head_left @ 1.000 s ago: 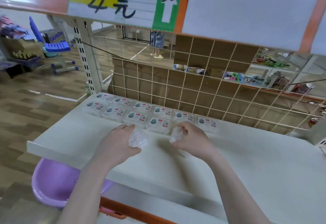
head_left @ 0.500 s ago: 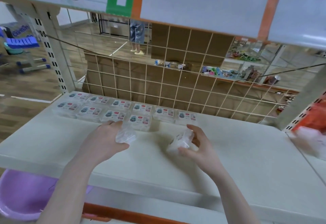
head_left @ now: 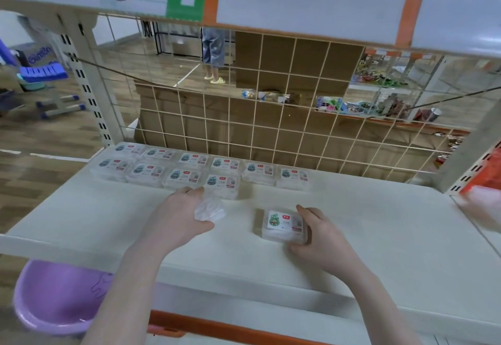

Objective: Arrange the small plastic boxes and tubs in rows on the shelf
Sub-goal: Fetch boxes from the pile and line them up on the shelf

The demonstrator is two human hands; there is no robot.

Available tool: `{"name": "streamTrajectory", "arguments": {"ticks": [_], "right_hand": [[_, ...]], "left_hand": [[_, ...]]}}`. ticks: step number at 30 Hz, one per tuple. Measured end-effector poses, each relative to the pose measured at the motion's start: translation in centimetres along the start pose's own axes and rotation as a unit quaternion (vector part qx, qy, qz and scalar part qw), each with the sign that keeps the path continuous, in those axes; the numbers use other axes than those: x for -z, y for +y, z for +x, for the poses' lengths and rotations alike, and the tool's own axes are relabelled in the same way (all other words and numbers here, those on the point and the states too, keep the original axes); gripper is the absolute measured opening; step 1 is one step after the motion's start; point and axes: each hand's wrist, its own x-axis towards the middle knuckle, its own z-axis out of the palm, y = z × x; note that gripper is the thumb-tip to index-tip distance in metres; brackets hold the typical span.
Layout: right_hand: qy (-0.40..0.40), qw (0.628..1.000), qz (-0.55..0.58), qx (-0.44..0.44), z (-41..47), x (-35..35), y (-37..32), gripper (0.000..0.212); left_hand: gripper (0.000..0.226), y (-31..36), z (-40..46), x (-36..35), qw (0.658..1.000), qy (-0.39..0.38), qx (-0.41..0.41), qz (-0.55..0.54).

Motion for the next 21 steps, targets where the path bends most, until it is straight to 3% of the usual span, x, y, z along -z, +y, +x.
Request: {"name": "streamTrajectory", "arguments": {"ticks": [8,21], "right_hand": [[0.004,0.997,-0.056,0.061,1.7,-0.3,-1.8,0.065],[-0.019,0.992,-0.119,0.045,7.8,-2.2,-4.5,0.053]], "left_hand": [[0.079,-1.0,-0.8,0.3,1.0,0.007,0.01,-0.003],[0.079,-1.8,-2.4,0.4,1.0,-0.004,0.005,0.007]]}}
